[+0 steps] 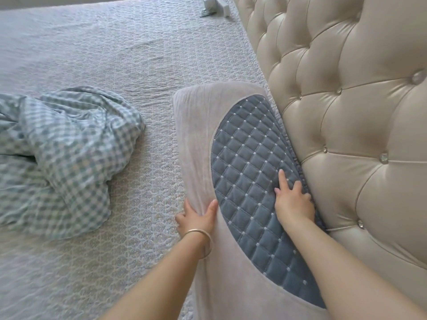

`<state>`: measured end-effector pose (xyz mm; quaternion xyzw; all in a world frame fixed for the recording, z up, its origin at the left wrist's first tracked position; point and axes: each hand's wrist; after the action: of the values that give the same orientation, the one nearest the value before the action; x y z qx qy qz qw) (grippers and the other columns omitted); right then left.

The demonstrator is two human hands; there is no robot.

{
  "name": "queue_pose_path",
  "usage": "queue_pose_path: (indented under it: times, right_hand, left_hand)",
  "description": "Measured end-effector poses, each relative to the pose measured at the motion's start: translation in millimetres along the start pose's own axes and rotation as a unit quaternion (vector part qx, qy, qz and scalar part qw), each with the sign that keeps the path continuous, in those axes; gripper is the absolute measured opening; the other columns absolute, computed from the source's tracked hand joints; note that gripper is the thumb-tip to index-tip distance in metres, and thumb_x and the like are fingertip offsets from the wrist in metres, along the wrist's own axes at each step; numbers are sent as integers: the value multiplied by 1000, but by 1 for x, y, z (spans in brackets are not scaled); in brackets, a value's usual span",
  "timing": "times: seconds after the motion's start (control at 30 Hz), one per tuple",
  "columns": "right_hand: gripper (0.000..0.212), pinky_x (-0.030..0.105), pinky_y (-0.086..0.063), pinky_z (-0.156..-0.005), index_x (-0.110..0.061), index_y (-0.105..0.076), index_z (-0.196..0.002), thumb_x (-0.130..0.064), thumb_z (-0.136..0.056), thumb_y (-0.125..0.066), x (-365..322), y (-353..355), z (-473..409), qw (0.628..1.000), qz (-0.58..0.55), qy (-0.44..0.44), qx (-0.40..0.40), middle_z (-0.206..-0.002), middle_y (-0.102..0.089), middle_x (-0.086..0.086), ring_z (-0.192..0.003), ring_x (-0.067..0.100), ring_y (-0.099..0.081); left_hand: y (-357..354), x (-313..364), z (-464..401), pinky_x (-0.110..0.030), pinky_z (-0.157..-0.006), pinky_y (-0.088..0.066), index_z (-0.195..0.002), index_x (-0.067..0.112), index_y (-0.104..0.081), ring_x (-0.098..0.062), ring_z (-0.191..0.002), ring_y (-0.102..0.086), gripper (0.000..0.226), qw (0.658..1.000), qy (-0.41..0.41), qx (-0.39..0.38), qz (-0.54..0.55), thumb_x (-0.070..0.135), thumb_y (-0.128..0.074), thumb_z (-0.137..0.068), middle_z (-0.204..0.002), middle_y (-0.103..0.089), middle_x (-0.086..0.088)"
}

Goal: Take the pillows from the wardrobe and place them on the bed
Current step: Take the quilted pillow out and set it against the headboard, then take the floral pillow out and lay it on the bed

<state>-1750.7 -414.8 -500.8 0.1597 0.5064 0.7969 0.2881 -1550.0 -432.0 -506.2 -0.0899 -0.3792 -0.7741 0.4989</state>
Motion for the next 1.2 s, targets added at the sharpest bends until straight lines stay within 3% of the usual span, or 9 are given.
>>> queue_pose_path:
  times: [0.13,0.2,0.37,0.5,0.63,0.73,0.93,1.2]
  right_hand:
    - [52,42,-41,-95,-34,4,-149,-37,-101,-17,-2,3,-3,999,34,-2,-3,-150,-22,16,-122,40,-42]
    - [53,43,-40,-96,-32,3,-149,-34,-101,-19,-5,9,2,999,37,-4,-17,-151,-21,16,-126,39,-38]
    - [53,41,-38,-98,-22,-17,-146,-24,-95,-35,-21,42,36,998,41,46,-21,-150,-24,10,-133,30,-28]
    - [50,40,-39,-97,-19,-27,-143,-26,-95,-37,-36,74,71,993,9,114,-29,-146,-33,9,-131,27,-32]
    - [44,37,-41,-91,-17,-36,-139,-26,-95,-37,-70,113,126,980,-39,192,-36,-139,-42,7,-124,26,-42]
    - [40,35,-41,-91,-17,-45,-132,-26,-94,-39,-110,136,184,955,-80,282,-37,-133,-51,6,-120,24,-48]
    - [32,32,-43,-86,-16,-57,-119,-28,-92,-44,-223,162,312,895,-98,434,-29,-120,-62,4,-108,21,-56]
    - [37,34,-44,-85,-20,-50,-127,-32,-93,-43,-386,149,517,770,-92,630,-28,-123,-61,1,-114,22,-53]
  left_hand:
    - [2,-6,-4,-48,-108,-27,-150,26,-13,-38,-133,-32,91,1000,-5,-1,6,60,-60,-79,-146,-22,-13]
    - [8,-4,0,-46,-107,-28,-150,24,-12,-36,-131,-33,94,999,-25,15,-45,61,-60,-78,-142,-26,-14]
    - [36,6,28,-35,-102,-34,-150,20,-8,-27,-127,-31,88,959,-171,64,-216,52,-58,-84,-135,-27,-10]
    - [65,20,55,-32,-94,-43,-139,23,-39,-19,-119,-44,55,947,-244,42,-204,35,-57,-88,-130,-41,-2]
    - [118,36,96,-32,-83,-50,-113,22,-62,-13,-95,-61,27,947,-274,61,-157,30,-56,-88,-102,-61,6]
    - [177,32,131,-32,-82,-51,-106,24,-67,-12,-88,-62,22,942,-290,112,-127,29,-58,-87,-90,-61,9]
    - [326,-26,194,-32,-83,-51,-105,21,-69,-13,-87,-62,21,940,-256,201,-98,26,-59,-88,-97,-67,2]
    - [532,-166,265,-26,-78,-47,-107,21,-67,-17,-92,-63,21,915,-137,377,-37,27,-59,-88,-109,-62,-1]
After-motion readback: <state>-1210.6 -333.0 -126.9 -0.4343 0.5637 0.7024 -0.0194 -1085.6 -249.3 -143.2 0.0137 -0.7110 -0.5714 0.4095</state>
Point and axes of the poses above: each hand's wrist, its own z-axis away from the middle knuckle, its own y-axis out of the back of the hand, x = y × z
